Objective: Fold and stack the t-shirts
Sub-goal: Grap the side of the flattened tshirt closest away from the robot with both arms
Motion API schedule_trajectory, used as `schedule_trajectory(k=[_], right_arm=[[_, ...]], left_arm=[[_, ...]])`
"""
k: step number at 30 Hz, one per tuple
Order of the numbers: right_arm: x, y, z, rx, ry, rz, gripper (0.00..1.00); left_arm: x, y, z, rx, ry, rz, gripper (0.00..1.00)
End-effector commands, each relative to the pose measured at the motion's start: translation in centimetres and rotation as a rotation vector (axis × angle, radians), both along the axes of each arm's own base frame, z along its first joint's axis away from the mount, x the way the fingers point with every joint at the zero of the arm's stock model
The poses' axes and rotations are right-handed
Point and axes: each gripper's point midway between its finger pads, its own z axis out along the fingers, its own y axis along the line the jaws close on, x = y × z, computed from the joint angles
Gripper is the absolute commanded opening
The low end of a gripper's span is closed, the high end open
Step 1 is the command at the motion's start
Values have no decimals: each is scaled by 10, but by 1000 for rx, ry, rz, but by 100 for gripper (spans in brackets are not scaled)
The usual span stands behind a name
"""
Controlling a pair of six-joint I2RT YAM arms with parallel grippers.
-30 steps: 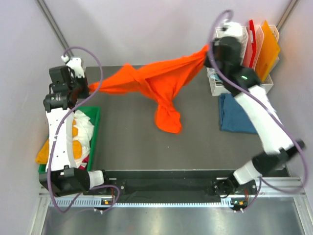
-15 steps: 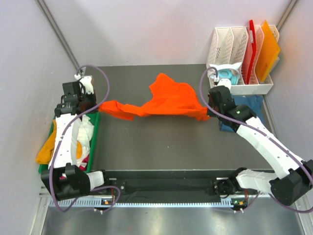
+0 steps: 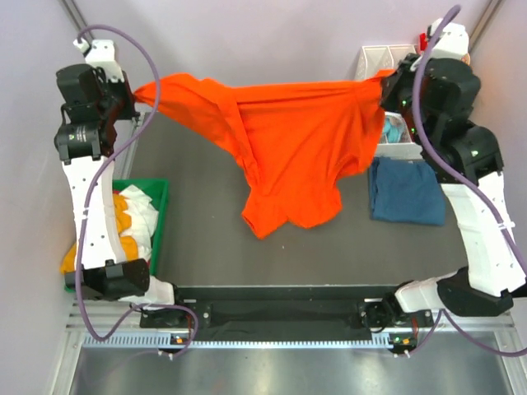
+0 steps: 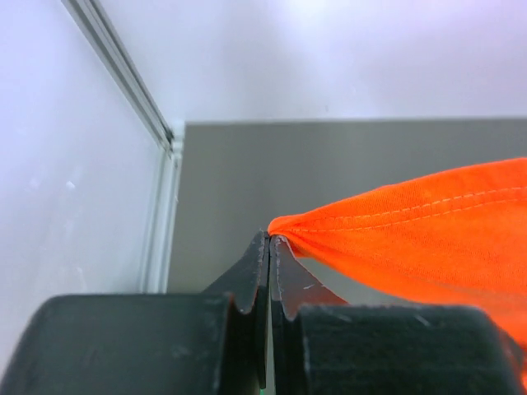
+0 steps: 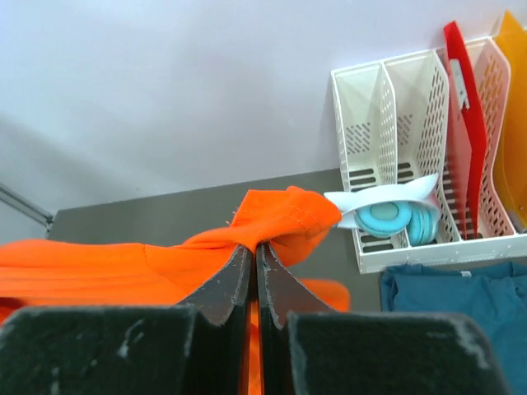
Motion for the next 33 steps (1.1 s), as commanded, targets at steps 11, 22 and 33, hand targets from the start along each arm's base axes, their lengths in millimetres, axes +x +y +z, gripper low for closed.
schedule_trajectory(k=[11, 22, 33], right_arm=[[-112, -83, 42, -28, -128, -128, 0], [-16, -20, -40, -60, 58, -17, 0], [131, 17, -120, -135, 223, -42, 0]], left_arm=[[-140, -2, 78, 146, -252, 81, 0], [-108, -4, -15, 95, -49, 36, 0], [-11, 22, -120, 70, 115, 68, 0]])
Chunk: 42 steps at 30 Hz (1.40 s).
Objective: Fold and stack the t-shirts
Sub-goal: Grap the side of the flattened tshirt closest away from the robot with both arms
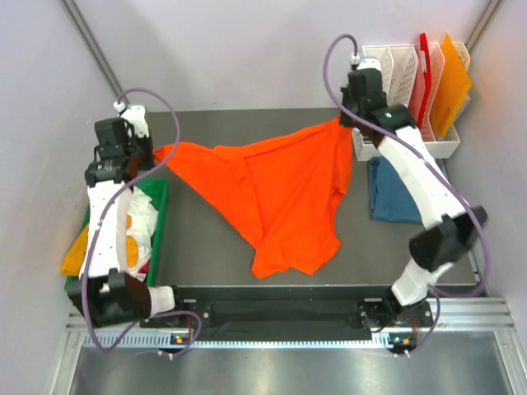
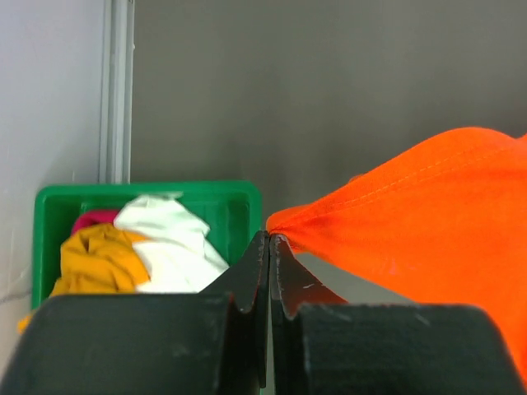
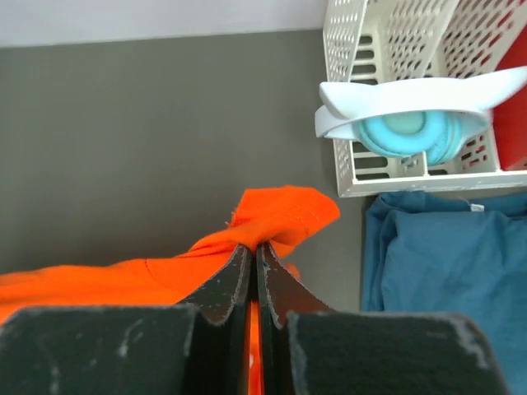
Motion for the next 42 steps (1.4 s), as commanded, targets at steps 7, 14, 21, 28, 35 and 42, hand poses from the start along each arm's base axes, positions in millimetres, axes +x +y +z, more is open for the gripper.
schedule_trajectory(k=[7, 14, 21, 28, 35, 42], right_arm=[[126, 18, -18, 50, -74, -50, 4], [129, 32, -15, 84, -96, -29, 79], [76, 81, -10, 86, -76, 124, 93], [-53, 181, -116, 14, 154, 351, 61], [-157, 195, -193, -39, 281, 363, 47], [-209, 212, -225, -72, 340, 380, 49]], left_arm=[[106, 41, -18, 48, -57, 104, 9], [113, 47, -26, 63, -51, 122, 91], [95, 31, -20, 31, -67, 67, 99], [65, 0, -40, -70, -26, -23, 94], [34, -9, -44, -66, -9, -53, 93], [15, -16, -51, -91, 12, -58, 93]])
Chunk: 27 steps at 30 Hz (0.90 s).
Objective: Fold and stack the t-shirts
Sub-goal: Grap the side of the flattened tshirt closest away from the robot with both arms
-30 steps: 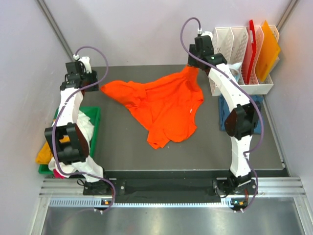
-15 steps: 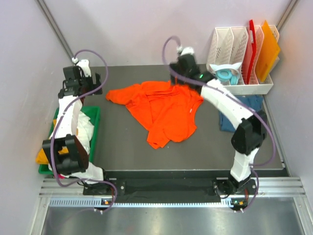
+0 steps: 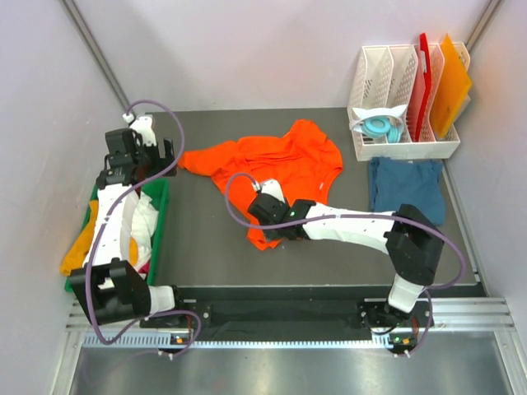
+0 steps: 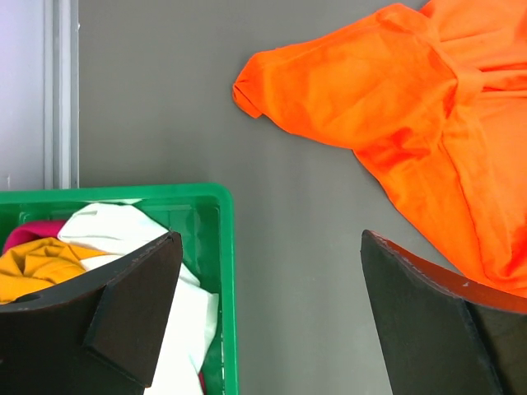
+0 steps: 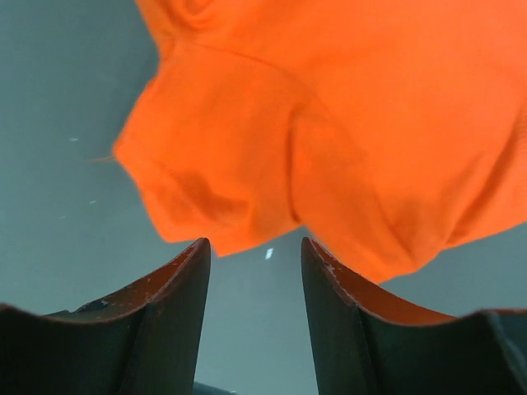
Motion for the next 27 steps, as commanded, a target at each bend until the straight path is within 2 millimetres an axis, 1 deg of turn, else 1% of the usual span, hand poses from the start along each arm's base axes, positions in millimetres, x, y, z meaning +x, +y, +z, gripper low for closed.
schedule_trajectory(k=[1, 2, 3, 7, 11, 15, 21, 22, 24, 26, 27], right_arm=[[-11, 18, 26, 124, -63, -73, 49], [-14, 16, 20, 116, -54, -76, 49], [-17, 17, 16, 116, -48, -80, 49], [-25, 13, 0, 114, -21, -106, 50], [-30, 10, -15, 116, 0, -125, 49], [-27, 11, -29, 104, 5, -134, 50], [-18, 23, -42, 115, 19, -147, 49], [-18, 26, -43, 122, 28, -144, 47], [-17, 25, -51, 111, 45, -157, 46], [-18, 23, -55, 105, 53, -166, 42], [-19, 21, -56, 109, 56, -179, 38]], left_arm=[[-10, -10, 3, -29, -15, -28, 93], [-12, -12, 6, -33, -24, -36, 93], [-14, -12, 3, -37, -16, -34, 93], [-19, -14, 1, -36, -10, -44, 93], [-23, -15, 1, -29, -7, -48, 93], [-26, -15, 0, -27, -1, -48, 93], [-30, -14, 0, -19, 0, -46, 93], [-31, -13, 1, -15, -1, -43, 93], [-33, -13, 0, -11, 4, -44, 93], [-35, -12, 1, -2, 0, -41, 93], [-36, -13, 0, 0, 1, -44, 93]])
